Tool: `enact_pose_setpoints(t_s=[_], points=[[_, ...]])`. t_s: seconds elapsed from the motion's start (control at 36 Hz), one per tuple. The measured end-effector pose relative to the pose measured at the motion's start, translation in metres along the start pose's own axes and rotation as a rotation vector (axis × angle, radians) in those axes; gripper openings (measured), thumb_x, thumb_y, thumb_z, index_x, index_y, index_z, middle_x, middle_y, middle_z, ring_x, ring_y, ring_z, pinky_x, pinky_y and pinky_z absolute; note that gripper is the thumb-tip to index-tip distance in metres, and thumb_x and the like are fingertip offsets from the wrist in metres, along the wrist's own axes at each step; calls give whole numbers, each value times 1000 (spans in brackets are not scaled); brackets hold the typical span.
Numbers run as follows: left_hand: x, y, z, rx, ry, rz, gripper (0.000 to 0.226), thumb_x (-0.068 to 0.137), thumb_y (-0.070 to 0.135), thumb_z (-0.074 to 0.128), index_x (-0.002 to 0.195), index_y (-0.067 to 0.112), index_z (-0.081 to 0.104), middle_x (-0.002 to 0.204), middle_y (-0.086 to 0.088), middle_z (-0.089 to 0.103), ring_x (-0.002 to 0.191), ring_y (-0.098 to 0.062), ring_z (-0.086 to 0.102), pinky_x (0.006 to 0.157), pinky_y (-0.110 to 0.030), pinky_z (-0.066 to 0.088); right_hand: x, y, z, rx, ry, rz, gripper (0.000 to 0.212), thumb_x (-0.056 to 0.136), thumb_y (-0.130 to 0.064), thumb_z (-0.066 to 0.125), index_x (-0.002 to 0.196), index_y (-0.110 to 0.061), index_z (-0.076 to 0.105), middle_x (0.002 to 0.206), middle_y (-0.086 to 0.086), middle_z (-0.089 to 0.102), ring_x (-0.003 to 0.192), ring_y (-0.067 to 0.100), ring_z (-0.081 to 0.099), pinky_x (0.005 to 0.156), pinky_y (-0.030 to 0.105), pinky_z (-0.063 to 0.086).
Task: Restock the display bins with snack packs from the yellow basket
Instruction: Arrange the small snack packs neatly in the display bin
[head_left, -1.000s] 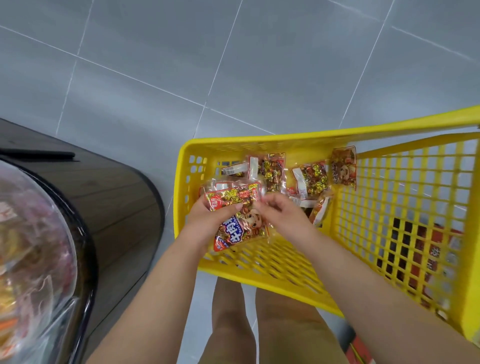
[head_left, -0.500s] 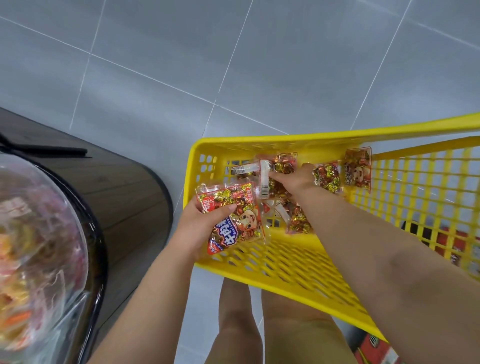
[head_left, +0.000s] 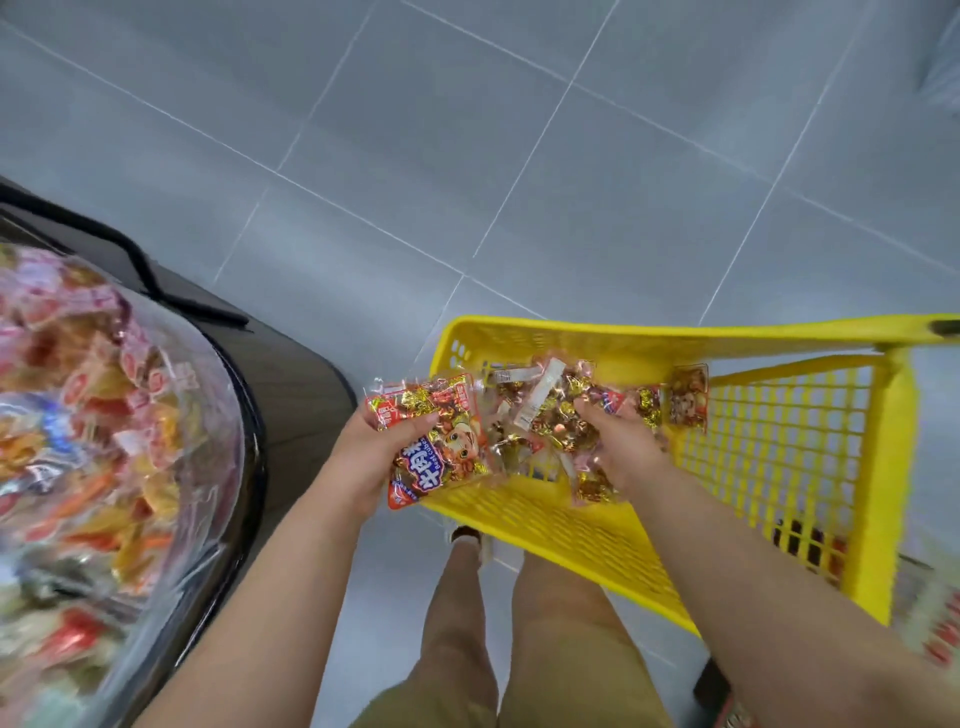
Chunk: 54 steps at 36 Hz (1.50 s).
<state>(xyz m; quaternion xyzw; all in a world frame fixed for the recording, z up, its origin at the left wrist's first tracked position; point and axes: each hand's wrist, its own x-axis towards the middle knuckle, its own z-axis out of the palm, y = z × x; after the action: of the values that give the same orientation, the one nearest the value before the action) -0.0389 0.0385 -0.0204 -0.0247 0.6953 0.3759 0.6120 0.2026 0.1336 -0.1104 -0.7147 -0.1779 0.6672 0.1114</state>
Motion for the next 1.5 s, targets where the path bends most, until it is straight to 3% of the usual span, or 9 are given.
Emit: enact_pose_setpoints(t_s=[0.17,0.36,0.5,0.64,0.72,0.86,0.97,1.14,1.5], points=[[-46,7,-20,-97,-21,46,36,79,5,71,112,13,59,107,-21,70,94,-39,68,86,-58,53,-86,-29,32,190,-177,-99,39,81,-12,71,116,-8,56,108,10,65,94,29,64,84,51,51],[-101,16,-54,-188,-34,129,34,89,10,63,122,3,58,108,-21,68,90,-32,68,80,-48,57,-172,-34,60,270,-243,-304,15,81,5,63,87,-9,59,82,10,68,61,21,66,55,33,50],[-143,12,-78,-306,33,168,17,90,18,65,104,8,62,86,-12,75,74,-25,73,66,-43,60,-220,-20,88,-146,-308,-704,33,84,-8,67,101,-36,66,102,-3,71,89,11,66,74,25,52],[-188,-8,-101,-527,109,201,24,91,30,64,105,11,64,88,-11,76,73,-25,74,51,-38,57,-255,2,116,-744,-534,-1078,54,91,-7,58,135,-32,40,139,1,41,129,6,35,95,-5,17],[-213,-29,-116,-633,159,218,23,89,31,65,99,10,67,87,-12,76,73,-26,74,50,-37,57,-274,15,123,-947,-639,-1146,69,89,-15,62,135,-47,22,146,-1,28,138,12,22,108,10,14],[-246,-66,-141,-733,222,263,25,87,32,66,95,9,68,84,-13,76,69,-27,74,48,-37,56,-306,33,130,-1091,-950,-1047,71,76,-28,64,115,-76,29,144,-16,10,134,-4,3,109,23,7],[-267,-93,-163,-759,279,281,26,89,33,64,97,8,68,83,-12,76,67,-26,73,47,-35,56,-319,54,151,-800,-895,-990,29,85,-16,68,98,-41,62,125,-5,48,119,-1,43,104,19,33],[-291,-119,-200,-779,328,325,33,90,33,63,111,8,65,96,-14,75,80,-27,74,56,-35,58,-329,76,193,-856,-939,-597,58,77,-16,76,123,-32,43,95,-4,65,80,5,66,63,16,49],[-311,-143,-368,-899,478,459,65,78,33,73,133,11,49,103,-12,74,90,-25,72,68,-39,60,-397,142,334,-918,-1059,-428,44,73,3,73,114,-5,60,101,12,65,84,22,62,80,35,51]])
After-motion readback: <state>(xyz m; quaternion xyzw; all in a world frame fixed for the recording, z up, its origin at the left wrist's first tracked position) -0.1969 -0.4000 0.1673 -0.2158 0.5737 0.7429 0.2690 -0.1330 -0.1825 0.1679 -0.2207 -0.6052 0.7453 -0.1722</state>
